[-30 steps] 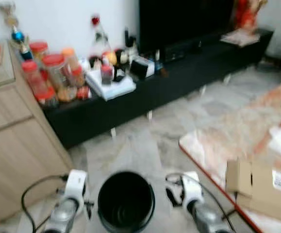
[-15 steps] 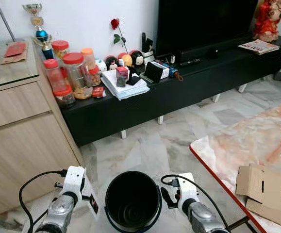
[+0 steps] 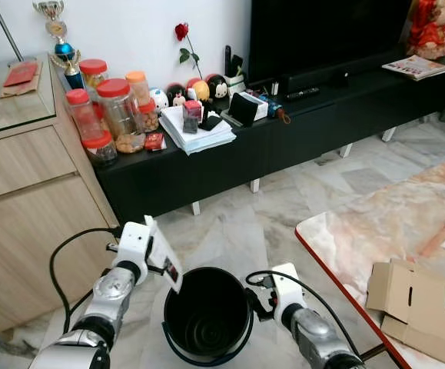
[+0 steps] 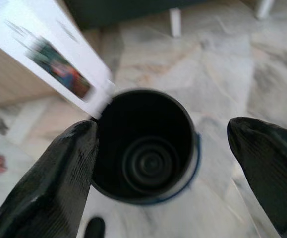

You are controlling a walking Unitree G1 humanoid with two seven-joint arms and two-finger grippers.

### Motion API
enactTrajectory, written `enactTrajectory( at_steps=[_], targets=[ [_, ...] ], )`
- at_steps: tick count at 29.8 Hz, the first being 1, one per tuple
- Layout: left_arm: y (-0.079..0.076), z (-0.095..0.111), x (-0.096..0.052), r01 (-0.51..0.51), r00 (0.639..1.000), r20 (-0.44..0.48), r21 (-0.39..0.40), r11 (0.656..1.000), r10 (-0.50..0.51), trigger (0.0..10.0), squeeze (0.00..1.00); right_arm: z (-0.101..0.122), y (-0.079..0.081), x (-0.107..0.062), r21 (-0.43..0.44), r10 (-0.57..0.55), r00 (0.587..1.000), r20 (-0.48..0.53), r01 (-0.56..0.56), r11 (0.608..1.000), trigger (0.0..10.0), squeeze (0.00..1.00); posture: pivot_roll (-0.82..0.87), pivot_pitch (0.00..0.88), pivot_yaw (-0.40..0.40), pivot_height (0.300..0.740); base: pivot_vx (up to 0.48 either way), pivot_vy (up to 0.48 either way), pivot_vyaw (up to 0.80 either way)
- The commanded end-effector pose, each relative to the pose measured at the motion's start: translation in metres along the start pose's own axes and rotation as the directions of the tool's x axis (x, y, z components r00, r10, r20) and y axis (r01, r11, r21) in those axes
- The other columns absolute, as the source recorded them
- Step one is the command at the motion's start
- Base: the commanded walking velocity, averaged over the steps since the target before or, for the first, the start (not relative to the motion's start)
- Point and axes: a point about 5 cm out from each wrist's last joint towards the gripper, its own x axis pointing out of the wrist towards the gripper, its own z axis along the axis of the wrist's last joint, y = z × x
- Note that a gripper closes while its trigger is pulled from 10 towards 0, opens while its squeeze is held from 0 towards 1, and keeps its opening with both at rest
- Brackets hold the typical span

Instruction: Picking trash to rubbish bin

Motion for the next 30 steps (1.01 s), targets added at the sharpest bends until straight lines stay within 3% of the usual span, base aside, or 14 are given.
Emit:
enactTrajectory(
  at_steps=[1,6,19,20,21,30],
  targets=[
    [-0.001,0.000,0.002,0.014,1.000,-0.019,-0.035,0.999,-0.015,10.0,0.00,0.014,0.005,0.004,-0.018,0.040,0.998,0.051,-0.039,0.999,10.0,0.00,-0.08,0.047,0.019,0.740,0.000,0.000,0.00],
    [-0.015,-0.007,0.002,0.054,0.997,-0.055,-0.044,0.998,-0.057,10.0,0.00,0.023,0.012,0.007,-0.048,0.097,0.992,0.079,-0.093,0.994,10.0,0.00,-0.10,0.071,0.007,0.740,0.000,0.000,0.00],
    [-0.022,-0.013,0.000,0.088,0.992,-0.085,-0.024,0.996,-0.089,10.0,0.00,0.023,0.015,0.007,-0.054,0.131,0.987,0.088,-0.127,0.990,10.0,0.00,-0.10,0.083,0.002,0.740,0.000,0.000,0.00],
    [-0.022,-0.013,0.000,0.088,0.992,-0.085,-0.023,0.996,-0.089,10.0,0.65,0.023,0.015,0.007,-0.054,0.131,0.988,0.088,-0.127,0.990,10.0,0.00,-0.10,0.087,-0.002,0.740,0.000,0.000,0.00],
    [-0.021,-0.013,0.000,0.088,0.992,-0.083,-0.031,0.996,-0.090,10.0,1.00,0.023,0.014,0.006,-0.055,0.131,0.988,0.086,-0.127,0.990,10.0,0.00,-0.10,0.087,-0.002,0.740,0.000,0.000,0.00],
    [-0.022,-0.012,0.001,0.101,0.991,-0.084,-0.038,0.994,-0.104,10.0,1.00,0.022,0.013,0.006,-0.050,0.132,0.988,0.081,-0.128,0.991,10.0,0.00,-0.10,0.085,-0.005,0.740,0.000,0.000,0.00]
  ],
)
